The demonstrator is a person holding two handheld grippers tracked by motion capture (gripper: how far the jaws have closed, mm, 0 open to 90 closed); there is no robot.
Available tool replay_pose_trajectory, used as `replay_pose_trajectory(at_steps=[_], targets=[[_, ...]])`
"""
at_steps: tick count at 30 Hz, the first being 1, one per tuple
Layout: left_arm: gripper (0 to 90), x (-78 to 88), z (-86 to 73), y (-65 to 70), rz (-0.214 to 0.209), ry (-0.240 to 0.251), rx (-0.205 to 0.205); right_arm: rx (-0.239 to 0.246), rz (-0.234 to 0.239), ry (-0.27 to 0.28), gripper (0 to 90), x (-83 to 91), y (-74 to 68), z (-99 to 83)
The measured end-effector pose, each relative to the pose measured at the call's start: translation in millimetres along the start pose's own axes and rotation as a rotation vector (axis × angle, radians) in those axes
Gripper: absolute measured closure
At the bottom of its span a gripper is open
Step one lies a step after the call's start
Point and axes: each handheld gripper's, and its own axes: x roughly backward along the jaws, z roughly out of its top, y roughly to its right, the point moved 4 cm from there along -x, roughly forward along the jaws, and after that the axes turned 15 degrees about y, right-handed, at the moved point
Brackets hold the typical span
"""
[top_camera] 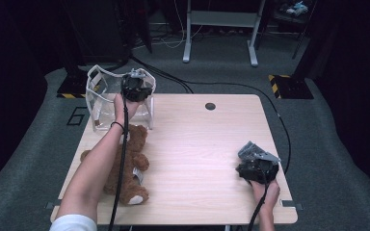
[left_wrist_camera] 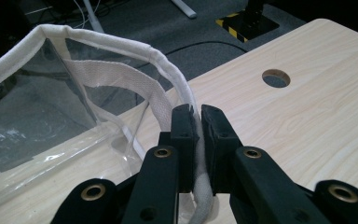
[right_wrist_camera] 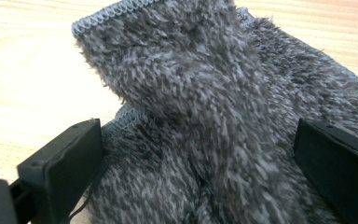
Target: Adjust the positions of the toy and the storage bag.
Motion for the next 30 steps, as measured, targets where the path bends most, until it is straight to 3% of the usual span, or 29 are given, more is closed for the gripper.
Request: replay_pose_trajectory(at_steps=[12,26,28,30], targets=[[83.7,-10.0,5.2,19.5,-0.07,0.006,-0.028,-0.003,0.001,0.006,1.8,-0.1,0.0,0.0],[85.8,-15.7,15.5,41.3,-0.135,0.029,-0.021,0.0,0.0,0.001,1.8,0.1,0.0,0.0],[84.5,-17.1,17.3,46.3,-0.081,-0.009,-0.097,-0.004,-0.001,0.0,1.8,0.4,-0.2,0.0],[76.3,-14.9,22.9,45.7,-0.047,0.017,-0.105,-0.004,0.0,0.007,1.9,0.1,0.0,0.0]])
